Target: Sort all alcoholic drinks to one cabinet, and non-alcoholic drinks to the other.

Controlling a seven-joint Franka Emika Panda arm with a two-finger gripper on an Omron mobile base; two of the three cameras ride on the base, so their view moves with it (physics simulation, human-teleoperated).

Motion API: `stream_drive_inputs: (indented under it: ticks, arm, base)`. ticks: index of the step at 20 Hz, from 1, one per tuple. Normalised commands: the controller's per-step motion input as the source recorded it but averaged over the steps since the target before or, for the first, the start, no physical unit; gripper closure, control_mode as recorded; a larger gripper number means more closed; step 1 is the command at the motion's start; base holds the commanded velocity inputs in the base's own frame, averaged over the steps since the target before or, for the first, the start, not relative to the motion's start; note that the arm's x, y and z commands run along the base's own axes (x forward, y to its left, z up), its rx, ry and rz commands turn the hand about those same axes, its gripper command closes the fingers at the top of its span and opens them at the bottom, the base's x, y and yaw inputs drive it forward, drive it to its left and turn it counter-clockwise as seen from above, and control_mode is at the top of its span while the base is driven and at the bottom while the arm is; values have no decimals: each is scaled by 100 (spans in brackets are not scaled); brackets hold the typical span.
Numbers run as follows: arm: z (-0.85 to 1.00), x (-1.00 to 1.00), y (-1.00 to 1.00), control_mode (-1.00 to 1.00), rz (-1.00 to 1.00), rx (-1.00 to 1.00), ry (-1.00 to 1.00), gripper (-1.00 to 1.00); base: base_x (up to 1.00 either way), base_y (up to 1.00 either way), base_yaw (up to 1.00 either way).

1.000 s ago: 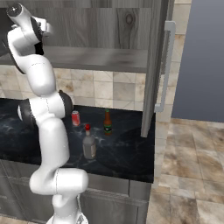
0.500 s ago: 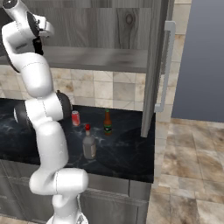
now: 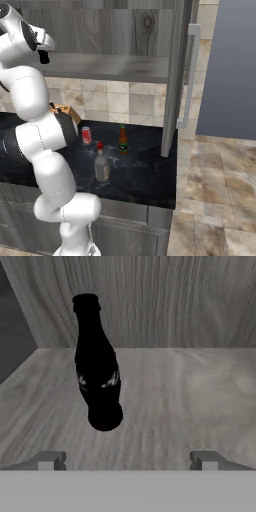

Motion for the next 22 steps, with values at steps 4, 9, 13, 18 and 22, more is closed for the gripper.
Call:
stream_drive_inputs:
  ticks: [4, 9, 13, 18, 22]
  arm:
    - [-10, -100, -36, -100, 0, 16, -16, -100]
    - [-8, -100, -43, -100, 0, 11, -12, -100]
    - [-18, -96, -34, -100, 0, 4, -2, -100]
    - [-18, -67, -13, -100, -3, 0, 7, -100]
    - [-28, -39, -2, -100, -11, 0, 18, -100]
  base:
    - [0, 0, 0]
    - [0, 0, 0]
    - [0, 0, 0]
    - [0, 0, 0]
    - [0, 0, 0]
